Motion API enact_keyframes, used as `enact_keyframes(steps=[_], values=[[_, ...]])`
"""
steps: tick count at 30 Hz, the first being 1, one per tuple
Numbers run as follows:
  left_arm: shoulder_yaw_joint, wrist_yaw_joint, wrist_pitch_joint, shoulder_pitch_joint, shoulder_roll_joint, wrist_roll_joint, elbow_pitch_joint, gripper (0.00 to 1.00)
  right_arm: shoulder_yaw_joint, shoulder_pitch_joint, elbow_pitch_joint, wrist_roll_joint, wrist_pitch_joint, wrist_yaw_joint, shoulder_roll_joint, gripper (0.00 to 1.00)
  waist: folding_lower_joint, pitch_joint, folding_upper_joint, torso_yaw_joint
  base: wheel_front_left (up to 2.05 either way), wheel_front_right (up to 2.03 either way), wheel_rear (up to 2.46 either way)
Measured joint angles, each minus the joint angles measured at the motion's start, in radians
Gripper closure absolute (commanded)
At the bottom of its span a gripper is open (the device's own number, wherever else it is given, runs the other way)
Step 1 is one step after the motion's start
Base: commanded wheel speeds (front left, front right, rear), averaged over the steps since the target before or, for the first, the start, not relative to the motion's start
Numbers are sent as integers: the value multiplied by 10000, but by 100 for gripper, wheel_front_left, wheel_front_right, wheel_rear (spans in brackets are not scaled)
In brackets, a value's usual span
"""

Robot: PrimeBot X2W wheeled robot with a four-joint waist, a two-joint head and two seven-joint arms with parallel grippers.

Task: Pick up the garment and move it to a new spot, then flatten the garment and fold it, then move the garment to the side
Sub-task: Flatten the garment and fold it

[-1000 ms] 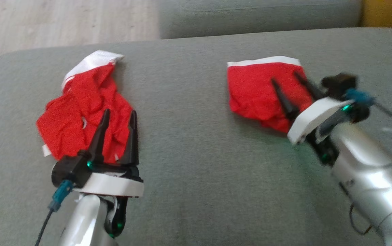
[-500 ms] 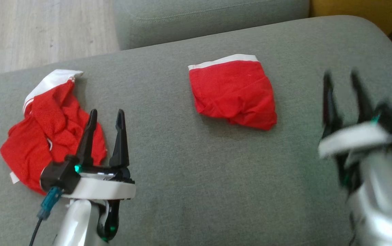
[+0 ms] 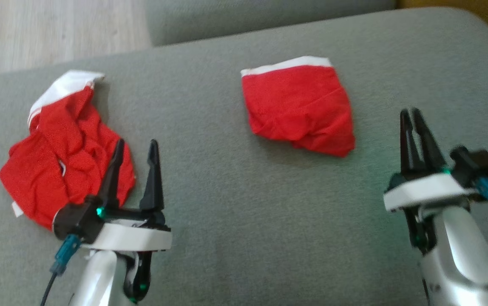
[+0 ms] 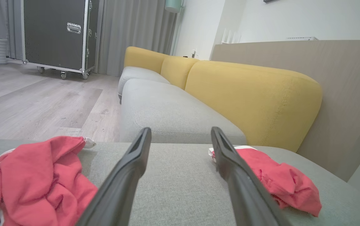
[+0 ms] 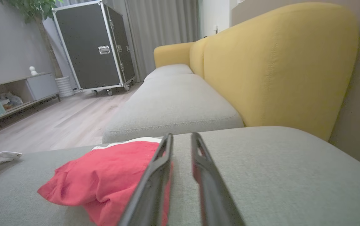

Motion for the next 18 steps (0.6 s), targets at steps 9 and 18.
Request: enact_keyframes(steps=[9,18], values=[[-677,-2,0,-881,-19,-8,69,0,-86,-2508,1804,-278,698,0,-140,100,2,1008,0,967,0,0,0],[-1060,-73,0,-1248,-42,-142,232,0,-817,-3904,5231,-1384,934,-2,-140,100,3,1698,0,2053,0,0,0]])
